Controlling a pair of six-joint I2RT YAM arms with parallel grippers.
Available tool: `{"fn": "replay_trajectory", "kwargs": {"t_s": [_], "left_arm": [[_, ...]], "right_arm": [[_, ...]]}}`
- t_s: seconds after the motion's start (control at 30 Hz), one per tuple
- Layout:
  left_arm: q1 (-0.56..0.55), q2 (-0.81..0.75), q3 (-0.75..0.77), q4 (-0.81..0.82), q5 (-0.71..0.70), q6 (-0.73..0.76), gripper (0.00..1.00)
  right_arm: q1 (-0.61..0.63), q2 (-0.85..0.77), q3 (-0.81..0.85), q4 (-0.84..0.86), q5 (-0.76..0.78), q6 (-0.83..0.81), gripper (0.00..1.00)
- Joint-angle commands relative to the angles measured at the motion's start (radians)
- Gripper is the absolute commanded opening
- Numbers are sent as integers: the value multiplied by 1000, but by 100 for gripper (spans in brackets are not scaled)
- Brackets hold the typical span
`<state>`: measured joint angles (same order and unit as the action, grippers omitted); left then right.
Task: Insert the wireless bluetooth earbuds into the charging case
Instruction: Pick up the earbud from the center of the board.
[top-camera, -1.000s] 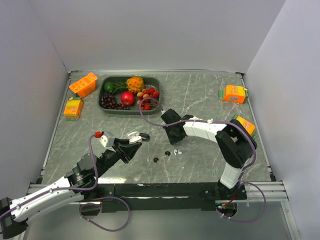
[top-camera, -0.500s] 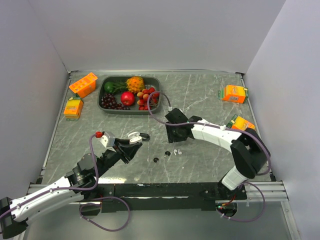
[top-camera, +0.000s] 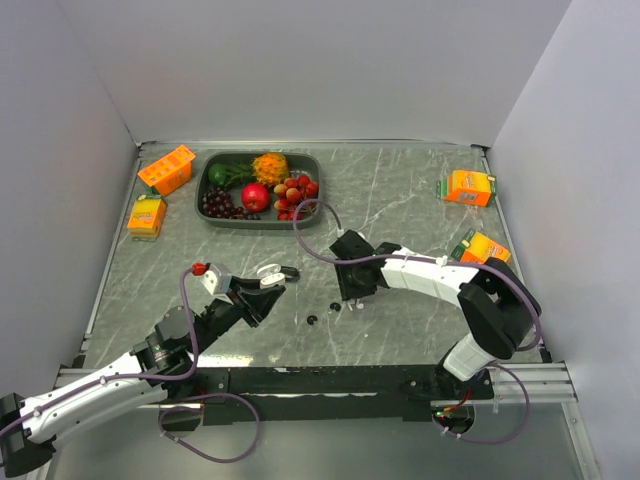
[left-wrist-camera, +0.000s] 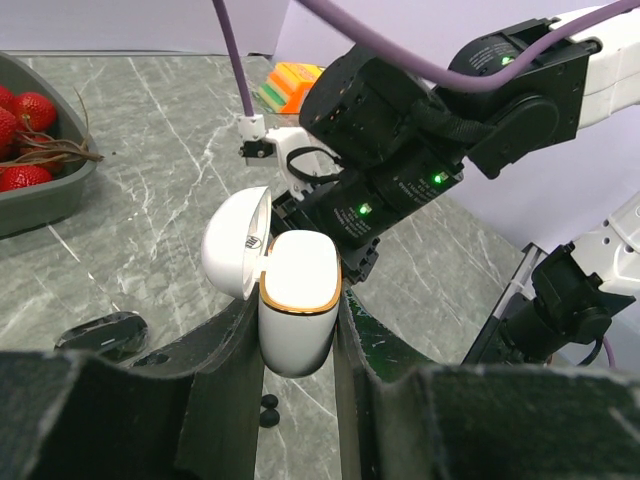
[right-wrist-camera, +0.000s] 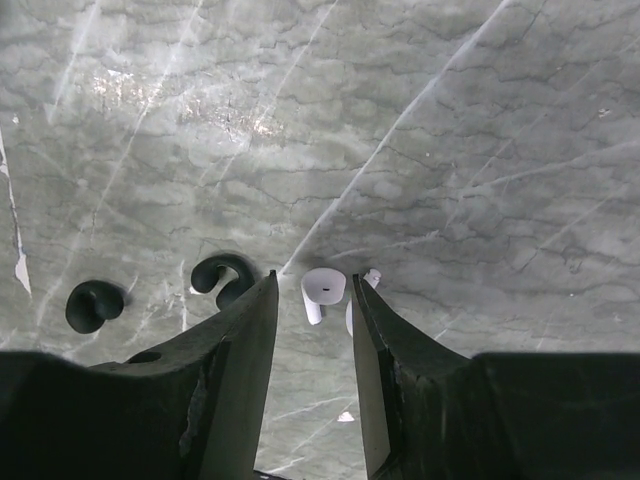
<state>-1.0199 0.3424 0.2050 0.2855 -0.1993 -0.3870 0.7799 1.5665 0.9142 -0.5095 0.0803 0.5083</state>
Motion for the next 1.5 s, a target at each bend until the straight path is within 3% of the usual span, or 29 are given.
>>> {"fn": "replay_trajectory", "kwargs": {"t_s": [0.0,0.43,0.57,0.73,0.8,0.87,1.1,1.33,1.47], "left_arm": [[-5,0,22,44,14,-10,1],[-3,-5,20,41,11,-13,1],[-5,-5,20,41,9,-15,1],[-3,-8,22,40,8,-15,1],[-5,-6,20,40,6,-18,1],[-3,-8,22,40,5,-18,1],[-5,10,25,52,-3,-15,1],[-5,69,16,151,-17,-16,1],[-2,160,2,318,-9,3,1]], "right_arm": [[18,43,26,2,4,-7,44],[36,67,3,17,9,-10,38],[35,53,8,12,15,-7,23],[36,15,25,5,27,-2,14],[36,3,34,0,33,6,6],[36,-32,35,2,42,15,0],[36,-232,-23,92,85,62,0],[42,-596,-199,441,131,99,0],[74,-713,-270,613,150,75,0]]}}
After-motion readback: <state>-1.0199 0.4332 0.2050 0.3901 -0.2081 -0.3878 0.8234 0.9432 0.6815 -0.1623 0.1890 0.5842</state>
